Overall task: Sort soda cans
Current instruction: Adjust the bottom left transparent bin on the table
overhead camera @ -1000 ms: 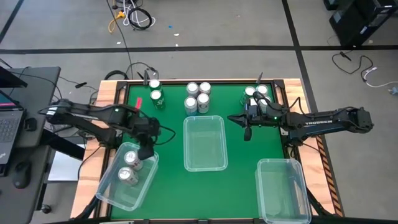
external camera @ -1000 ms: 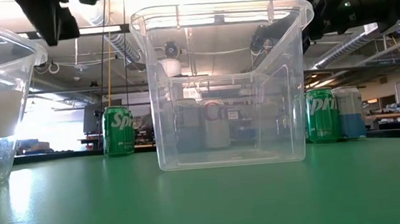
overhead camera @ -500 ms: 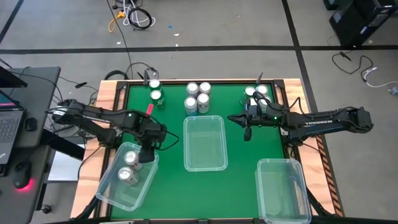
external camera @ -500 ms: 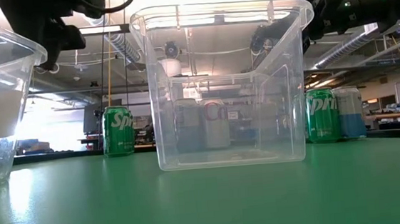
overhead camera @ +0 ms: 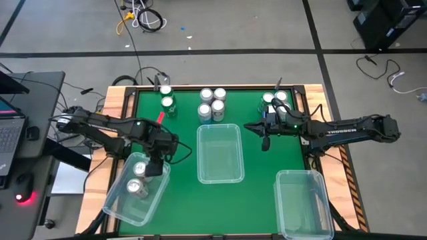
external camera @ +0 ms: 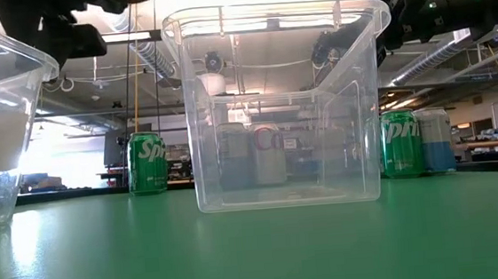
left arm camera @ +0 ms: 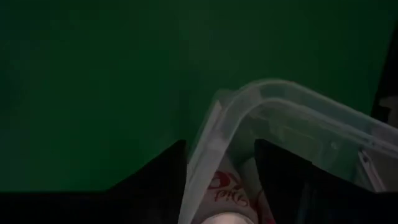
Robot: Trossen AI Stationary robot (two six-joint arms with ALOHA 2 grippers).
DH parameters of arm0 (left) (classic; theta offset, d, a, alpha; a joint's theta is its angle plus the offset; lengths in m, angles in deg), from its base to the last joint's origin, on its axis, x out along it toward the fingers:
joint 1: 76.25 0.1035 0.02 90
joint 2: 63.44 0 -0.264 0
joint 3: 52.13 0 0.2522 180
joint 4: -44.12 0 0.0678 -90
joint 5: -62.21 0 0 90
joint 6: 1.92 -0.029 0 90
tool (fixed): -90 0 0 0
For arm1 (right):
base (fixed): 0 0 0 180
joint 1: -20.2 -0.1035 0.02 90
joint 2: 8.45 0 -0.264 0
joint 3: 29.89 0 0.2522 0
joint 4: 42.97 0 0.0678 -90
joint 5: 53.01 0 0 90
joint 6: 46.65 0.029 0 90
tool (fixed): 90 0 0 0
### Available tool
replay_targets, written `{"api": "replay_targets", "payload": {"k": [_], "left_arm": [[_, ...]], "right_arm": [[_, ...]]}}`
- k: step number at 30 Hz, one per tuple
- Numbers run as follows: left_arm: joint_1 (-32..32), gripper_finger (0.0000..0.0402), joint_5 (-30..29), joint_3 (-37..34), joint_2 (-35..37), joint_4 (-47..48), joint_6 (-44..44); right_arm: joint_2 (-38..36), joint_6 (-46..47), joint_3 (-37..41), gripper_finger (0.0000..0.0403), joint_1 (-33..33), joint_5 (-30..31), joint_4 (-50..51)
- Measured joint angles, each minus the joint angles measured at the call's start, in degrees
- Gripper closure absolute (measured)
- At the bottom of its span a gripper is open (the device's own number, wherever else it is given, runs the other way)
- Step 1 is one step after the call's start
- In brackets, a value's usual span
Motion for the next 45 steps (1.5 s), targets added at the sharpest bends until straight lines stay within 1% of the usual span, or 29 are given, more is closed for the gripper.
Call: {"api": "replay_targets", "payload": {"k": [5, 9, 12, 15, 21, 22, 28, 36, 45], "left_arm": [[-1.14, 0.0208, -2.72, -1.69, 0.00, -0.10, -0.18], [-1.18, 0.0208, -2.92, -3.65, -0.55, -0.79, -0.27], [-1.18, 0.0215, -4.48, -4.83, -0.76, -1.91, 0.12], [-0.99, 0.0247, -4.45, -5.45, -0.92, -3.39, 2.02], [-0.72, 0.0364, -4.92, -5.45, -0.66, -2.98, 6.31], [-0.72, 0.0368, -4.92, -5.45, -0.66, -3.06, 7.74], [-0.87, 0.0367, -6.55, -5.38, -0.72, -5.56, 9.14], [-4.47, 0.0365, -8.88, -5.29, -0.79, -4.25, 7.74], [-8.86, 0.0365, -7.34, -5.36, -0.83, 3.14, 4.39]], "right_arm": [[0.00, 0.00, 0.00, 0.0389, 0.00, 0.00, 0.02], [0.00, -0.02, 0.00, 0.0390, 0.00, 0.00, 0.05], [0.00, -0.03, 0.00, 0.0389, 0.00, 0.00, 0.07], [0.00, -0.06, 0.00, 0.0387, 0.00, 0.00, 0.04], [0.00, -0.13, 0.00, 0.0387, 0.00, 0.00, 0.04], [-0.02, -0.16, 0.00, 0.0386, 0.00, 0.00, 0.04], [-0.01, -0.19, 0.00, 0.0387, 0.00, 0.00, 0.00], [-0.02, -0.19, 0.00, 0.0384, 0.00, 0.02, 0.04], [-0.01, -0.02, 0.00, 0.0384, 0.00, 0.02, 0.04]]}}
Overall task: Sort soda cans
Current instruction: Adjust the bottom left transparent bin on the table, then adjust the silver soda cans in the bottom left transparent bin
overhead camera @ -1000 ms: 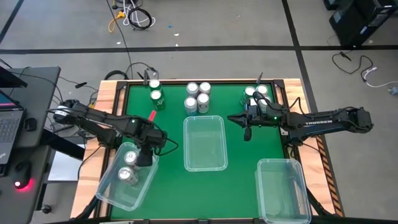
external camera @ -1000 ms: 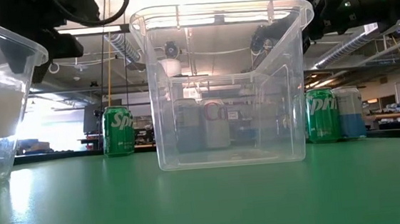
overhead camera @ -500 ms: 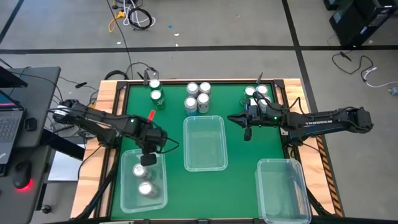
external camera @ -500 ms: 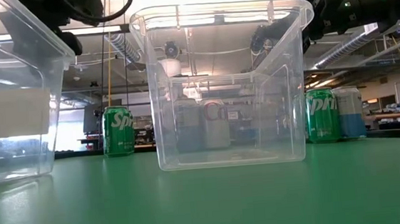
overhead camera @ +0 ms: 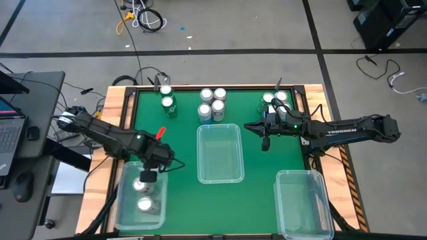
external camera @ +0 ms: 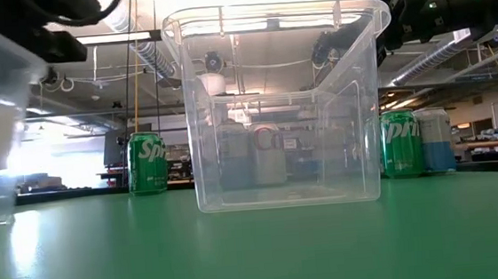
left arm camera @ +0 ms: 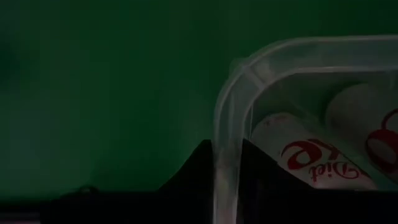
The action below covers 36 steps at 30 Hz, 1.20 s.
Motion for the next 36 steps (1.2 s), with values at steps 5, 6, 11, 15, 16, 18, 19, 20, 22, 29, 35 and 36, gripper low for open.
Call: {"api": "replay_targets", "payload": {"k": [5, 6, 11, 15, 16, 18, 19, 20, 22, 29, 35, 36], "left_arm": [[-2.15, 0.0365, -0.46, -0.04, 0.00, 2.07, 0.00], [-2.40, 0.0365, -0.73, -0.04, 0.00, 2.07, 0.06], [-3.17, 0.0365, -1.07, -0.07, 0.00, 2.07, 1.80], [-3.25, 0.0357, -1.05, -0.08, 0.00, 2.02, 4.75], [-3.27, 0.0346, -1.02, -0.10, 0.00, 1.85, 5.20], [-3.30, 0.0317, -0.95, -0.37, -0.10, 1.25, 5.79], [-3.33, 0.0302, -0.81, -0.56, -0.30, 1.06, 5.89], [-3.34, 0.0289, -0.73, -0.57, -0.42, 0.45, 6.04], [-3.34, 0.0268, -0.64, -0.44, -0.18, 0.18, 6.93], [-3.14, 0.0257, -0.42, 3.48, -0.13, 1.76, 9.15], [-3.49, 0.0297, 0.11, 10.45, -0.11, 0.10, 9.22], [-3.85, 0.0308, 0.82, 11.12, -0.11, -0.50, 9.23]], "right_arm": [[0.00, 0.01, 0.00, 0.0383, 0.00, 0.00, 0.01], [0.01, 0.00, 0.00, 0.0383, 0.00, 0.00, 0.02], [0.01, 0.02, 0.00, 0.0380, 0.00, 0.00, 0.00], [0.00, 0.03, 0.00, 0.0377, 0.00, 0.00, 0.00], [0.00, 0.05, 0.00, 0.0376, 0.00, 0.00, 0.00], [0.01, 0.06, 0.00, 0.0373, 0.00, 0.00, -0.02], [0.00, 0.06, 0.00, 0.0371, 0.00, 0.00, -0.01], [0.01, 0.08, 0.00, 0.0370, 0.00, 0.00, -0.03], [0.00, 0.09, 0.00, 0.0366, 0.00, 0.00, -0.21], [0.01, 0.05, 0.00, 0.0365, 0.00, 0.00, -3.04], [0.01, 0.02, 0.00, 0.0365, 0.00, 0.02, -3.30], [-0.01, 0.02, 0.00, 0.0365, 0.00, 0.00, -3.24]]}}
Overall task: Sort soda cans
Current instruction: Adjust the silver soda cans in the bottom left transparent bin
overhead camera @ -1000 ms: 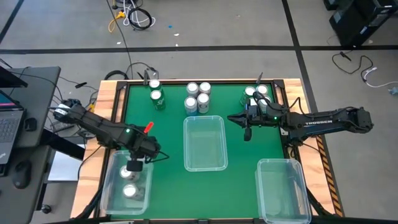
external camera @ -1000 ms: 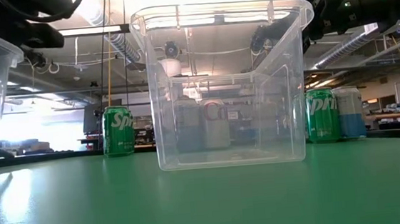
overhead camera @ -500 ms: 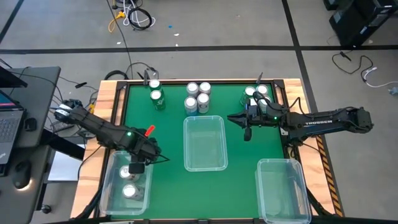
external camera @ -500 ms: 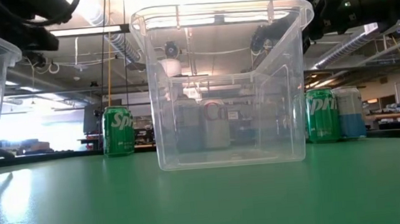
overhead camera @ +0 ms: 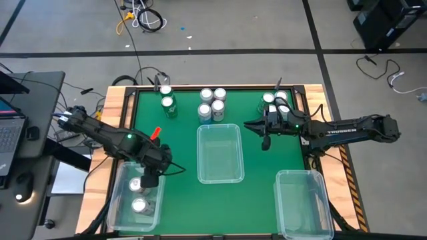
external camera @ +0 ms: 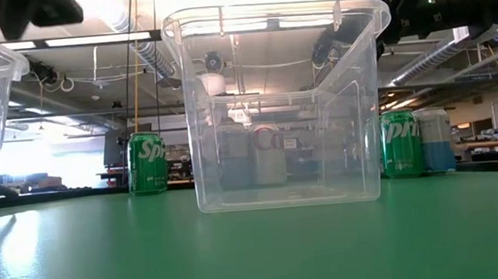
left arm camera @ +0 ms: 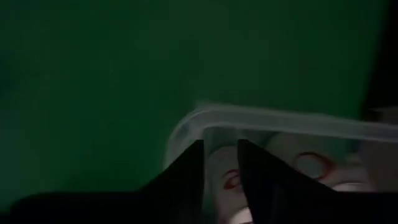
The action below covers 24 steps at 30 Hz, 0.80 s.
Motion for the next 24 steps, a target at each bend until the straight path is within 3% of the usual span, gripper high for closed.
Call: {"api": "replay_targets", "payload": {"k": [6, 12, 24], "left_arm": [[-3.29, 0.0392, 7.23, 1.17, 0.00, -1.27, 4.63], [-8.91, 0.0399, 7.72, 0.17, -0.11, -3.24, 11.97], [-15.33, 0.0401, 8.28, -10.57, -0.35, -6.86, 19.74]], "right_arm": [[0.02, 0.00, 0.00, 0.0366, 0.00, 0.02, 0.62], [0.01, 0.00, 0.00, 0.0366, 0.00, 0.02, 0.73], [0.02, 0.02, 0.00, 0.0366, 0.00, 0.05, 0.66]]}}
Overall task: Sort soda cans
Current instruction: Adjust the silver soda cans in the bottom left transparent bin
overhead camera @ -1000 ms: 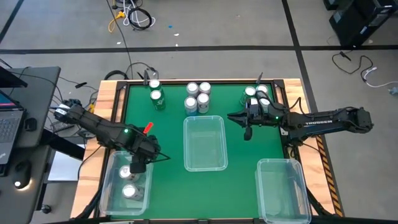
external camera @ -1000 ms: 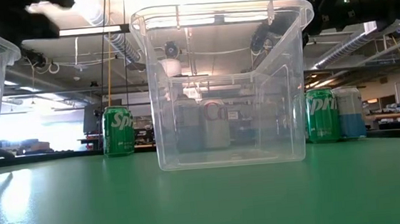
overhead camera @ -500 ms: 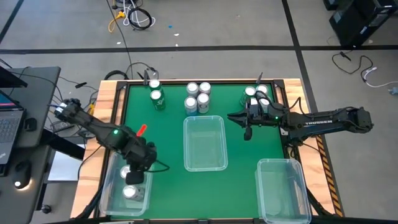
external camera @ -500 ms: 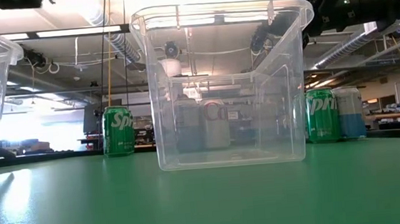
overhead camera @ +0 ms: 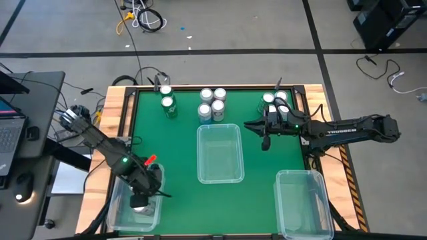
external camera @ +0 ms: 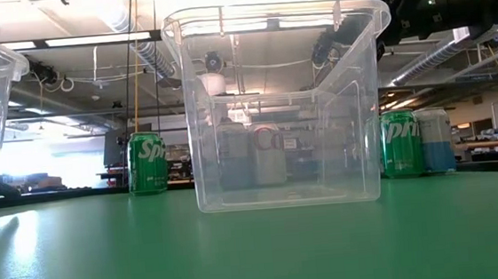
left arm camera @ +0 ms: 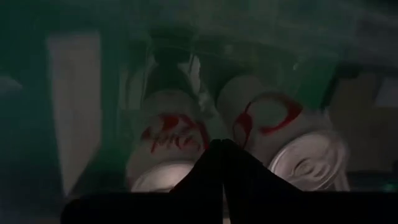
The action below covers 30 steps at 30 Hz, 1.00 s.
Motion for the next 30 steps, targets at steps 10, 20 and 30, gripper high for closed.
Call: {"api": "replay_targets", "payload": {"k": [10, 20, 30], "left_arm": [[-0.91, 0.0401, 1.40, -2.40, 0.02, 3.74, 1.57], [-0.86, 0.0401, 0.20, 0.23, 0.07, 3.09, 2.61], [-0.86, 0.0401, -3.30, 2.94, 0.07, -8.84, 0.79]], "right_arm": [[-0.02, 0.00, 0.00, 0.0366, 0.00, 0.91, 0.00], [-0.01, 0.00, 0.00, 0.0366, 0.00, 0.91, -0.05], [-0.01, 0.00, 0.00, 0.0366, 0.00, 0.91, -0.05]]}}
